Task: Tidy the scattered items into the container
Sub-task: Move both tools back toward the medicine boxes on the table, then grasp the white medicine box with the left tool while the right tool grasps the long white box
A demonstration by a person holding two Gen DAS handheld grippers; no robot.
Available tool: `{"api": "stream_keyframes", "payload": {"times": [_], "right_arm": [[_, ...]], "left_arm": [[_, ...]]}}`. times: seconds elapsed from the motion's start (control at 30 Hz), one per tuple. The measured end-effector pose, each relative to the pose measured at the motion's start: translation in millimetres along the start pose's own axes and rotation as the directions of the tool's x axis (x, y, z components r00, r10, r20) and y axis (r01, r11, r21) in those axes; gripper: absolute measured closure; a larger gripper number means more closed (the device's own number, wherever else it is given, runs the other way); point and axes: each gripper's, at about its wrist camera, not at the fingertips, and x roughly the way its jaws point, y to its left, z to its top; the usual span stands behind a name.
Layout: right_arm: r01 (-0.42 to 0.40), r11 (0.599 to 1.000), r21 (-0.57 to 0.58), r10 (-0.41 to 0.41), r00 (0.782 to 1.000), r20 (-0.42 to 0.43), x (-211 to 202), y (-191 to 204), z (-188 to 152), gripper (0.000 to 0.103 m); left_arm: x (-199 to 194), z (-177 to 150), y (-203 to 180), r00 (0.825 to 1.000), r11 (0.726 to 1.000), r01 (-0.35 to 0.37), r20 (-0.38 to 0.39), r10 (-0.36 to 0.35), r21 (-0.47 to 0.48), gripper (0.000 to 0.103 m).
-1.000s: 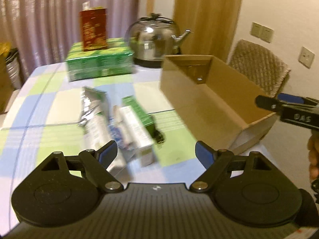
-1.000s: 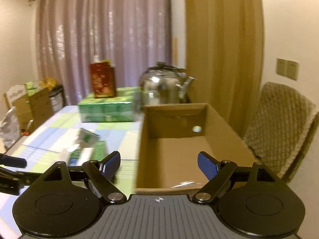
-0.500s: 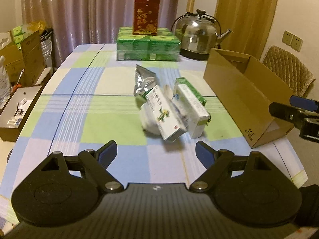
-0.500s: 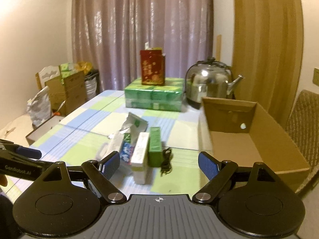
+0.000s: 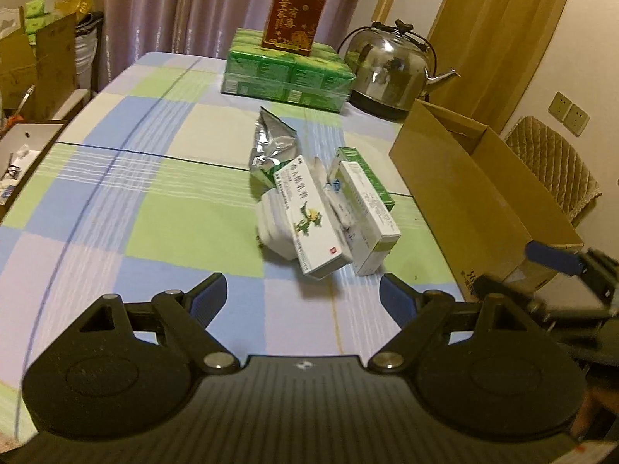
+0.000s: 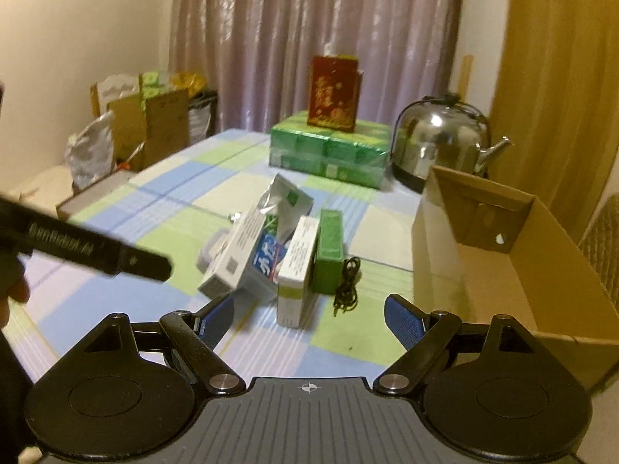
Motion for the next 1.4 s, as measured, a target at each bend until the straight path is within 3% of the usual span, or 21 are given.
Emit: {"api": "stream_keyframes", "payload": {"times": [0.17,0.5,0.57,0.8,0.9,1.13,1.2,1.27,1.4], "right_arm": [[-0.002,1.000,-0.009,0.002,1.000,-0.027,22,-2,-5,0.020],[-0.009,1.000,-0.023,0.008,0.998,-0.062,59,-3,-8,0.023],[-0.021,0.999,-0.024,0.019,0.997,-0.072,67,-3,-7,0.029],[-0.031,0.999,-0.016,0.029,0.996,-0.081,88,-3,-5,0.034],[-0.034,0.999,-0.002,0.034,0.996,-0.083,97,-4,-3,0.041],[-0.042,0.998,0.036,0.045,0.995,-0.088,116,-5,5,0.051],[-0.048,0.998,0.045,0.052,0.994,-0.096,122,-5,7,0.061],[-0.050,0.997,0.054,0.055,0.992,-0.109,127,-5,9,0.079],[-0.033,0.997,0.070,0.041,0.992,-0.115,122,-7,10,0.081]], "left_arm": [[24,8,6,0.997,0.996,0.075,-0.020,-0.077,-0.057,0.023],[75,20,15,0.988,0.987,0.125,-0.075,-0.133,-0.105,0.032],[83,20,15,0.988,0.987,0.121,-0.087,-0.130,-0.102,0.038],[100,19,23,0.979,0.972,0.157,-0.099,-0.176,-0.173,0.052],[101,20,26,0.981,0.972,0.154,-0.094,-0.173,-0.178,0.063],[94,22,28,0.981,0.974,0.158,-0.083,-0.173,-0.161,0.065],[91,21,27,0.982,0.977,0.158,-0.082,-0.171,-0.145,0.065],[88,21,24,0.983,0.981,0.154,-0.084,-0.164,-0.117,0.065],[82,17,17,0.987,0.989,0.133,-0.087,-0.138,-0.060,0.066]]}}
